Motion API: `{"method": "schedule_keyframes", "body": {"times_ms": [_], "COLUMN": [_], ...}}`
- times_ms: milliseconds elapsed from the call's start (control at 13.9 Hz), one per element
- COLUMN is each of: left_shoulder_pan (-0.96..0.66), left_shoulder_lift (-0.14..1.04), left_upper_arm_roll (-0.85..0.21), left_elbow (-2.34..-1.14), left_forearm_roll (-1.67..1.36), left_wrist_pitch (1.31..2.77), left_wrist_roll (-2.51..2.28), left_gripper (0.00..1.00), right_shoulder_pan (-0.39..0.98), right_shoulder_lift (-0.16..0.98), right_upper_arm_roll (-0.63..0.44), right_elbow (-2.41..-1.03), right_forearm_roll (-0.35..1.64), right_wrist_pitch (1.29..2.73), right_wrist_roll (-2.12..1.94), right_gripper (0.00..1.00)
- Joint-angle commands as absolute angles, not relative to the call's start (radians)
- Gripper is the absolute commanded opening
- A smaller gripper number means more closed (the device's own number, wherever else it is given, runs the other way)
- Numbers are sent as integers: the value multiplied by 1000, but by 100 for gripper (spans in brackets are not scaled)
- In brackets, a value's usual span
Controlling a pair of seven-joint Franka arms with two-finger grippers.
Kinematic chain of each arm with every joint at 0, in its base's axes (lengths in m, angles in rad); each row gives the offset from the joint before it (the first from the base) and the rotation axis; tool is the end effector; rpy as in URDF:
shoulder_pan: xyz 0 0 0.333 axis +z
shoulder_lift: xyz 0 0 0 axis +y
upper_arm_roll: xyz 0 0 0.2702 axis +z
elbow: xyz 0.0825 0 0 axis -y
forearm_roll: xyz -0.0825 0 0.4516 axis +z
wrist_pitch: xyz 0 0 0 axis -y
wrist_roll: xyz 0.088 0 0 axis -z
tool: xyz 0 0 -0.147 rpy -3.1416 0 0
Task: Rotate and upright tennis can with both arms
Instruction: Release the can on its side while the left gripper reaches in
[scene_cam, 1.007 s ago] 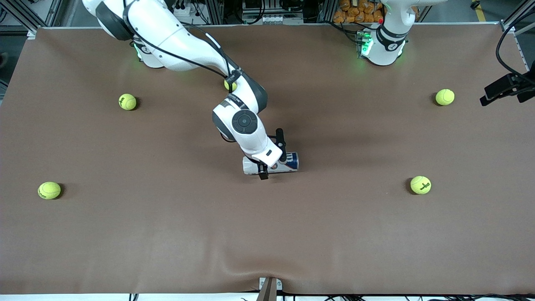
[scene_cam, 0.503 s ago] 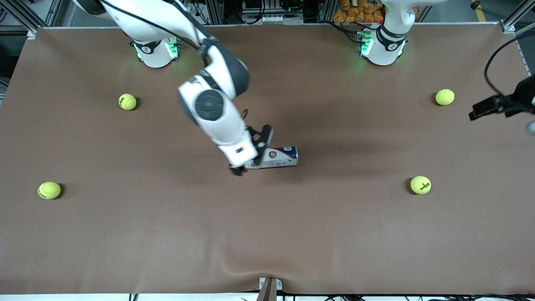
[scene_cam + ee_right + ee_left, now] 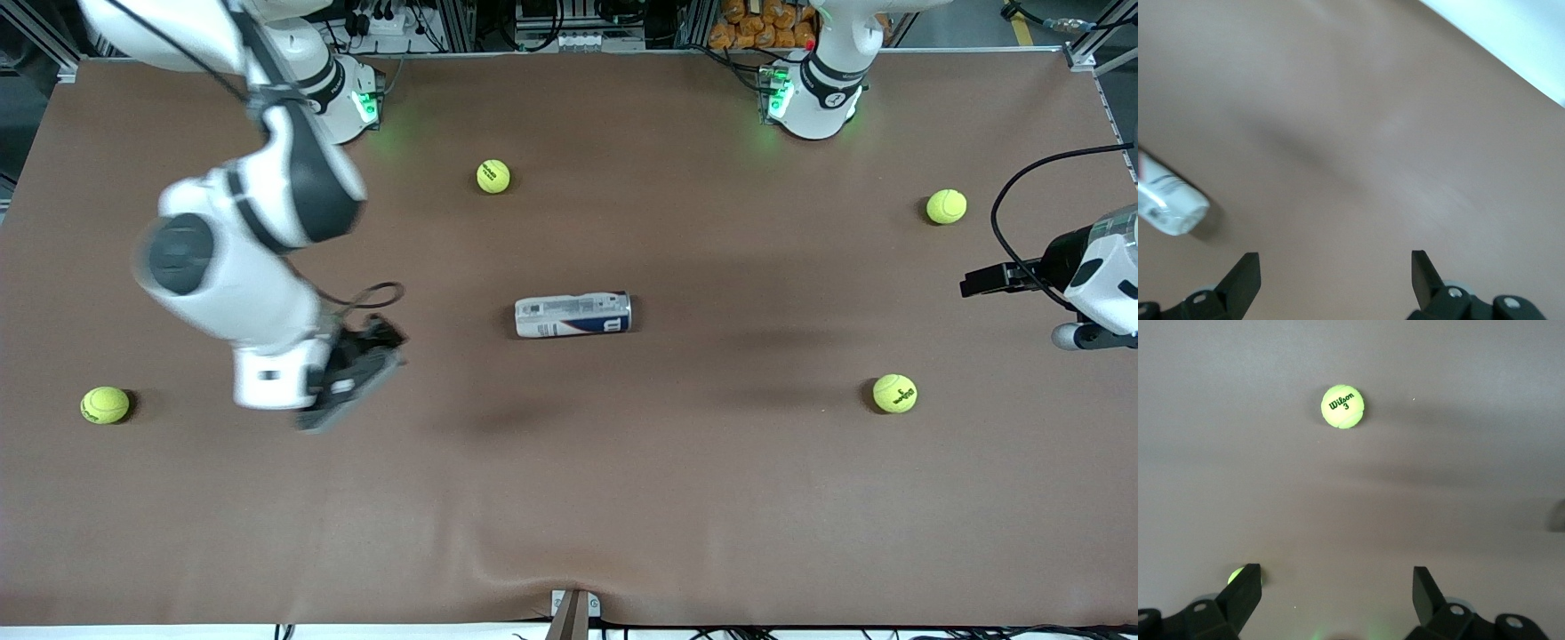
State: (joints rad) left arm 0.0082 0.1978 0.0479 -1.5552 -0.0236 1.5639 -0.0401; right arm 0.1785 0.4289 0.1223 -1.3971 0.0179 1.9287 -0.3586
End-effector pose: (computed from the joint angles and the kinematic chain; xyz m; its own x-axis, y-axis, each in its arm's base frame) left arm 0.6511 0.0316 0.4203 0.9775 0.0957 -0.1882 0.0987 -0.9951 0.0063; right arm 0.7166 0.2135 0.3752 0.7969 0.5917 0.1220 0.5986 -0.8006 -0.0269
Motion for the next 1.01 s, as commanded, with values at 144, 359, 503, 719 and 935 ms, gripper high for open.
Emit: {"method": "schedule_keyframes", "body": {"times_ms": [144, 359, 503, 719, 935], "left_shoulder_pan": [24, 115, 135, 120, 110], "left_shoulder_lift": [219, 250, 293, 371, 414], "left_upper_arm_roll": [55, 55, 52, 49, 12], "left_elbow": [-1532, -1564, -1575, -1577, -1580], "left_forearm_roll": [-189, -443, -579, -750, -804], "left_wrist_pitch": [1548, 1540, 1542, 1545, 1590], "left_wrist_roll": [-31, -15, 12, 21, 21], "left_gripper": [100, 100, 100, 100, 100], "right_shoulder_pan": [161, 134, 103, 95, 65], "right_shoulder_lift": [229, 141, 97, 39, 18], "right_upper_arm_roll": [-30, -58, -63, -77, -80], "right_elbow": [-1448, -1448, -1448, -1448, -1448], "right_forearm_roll": [25, 15, 14, -27, -29], "right_wrist_pitch": [1729, 1610, 1521, 1430, 1402], "right_wrist_roll": [-266, -157, -77, -32, -21], "right_gripper": [100, 100, 100, 100, 100]}}
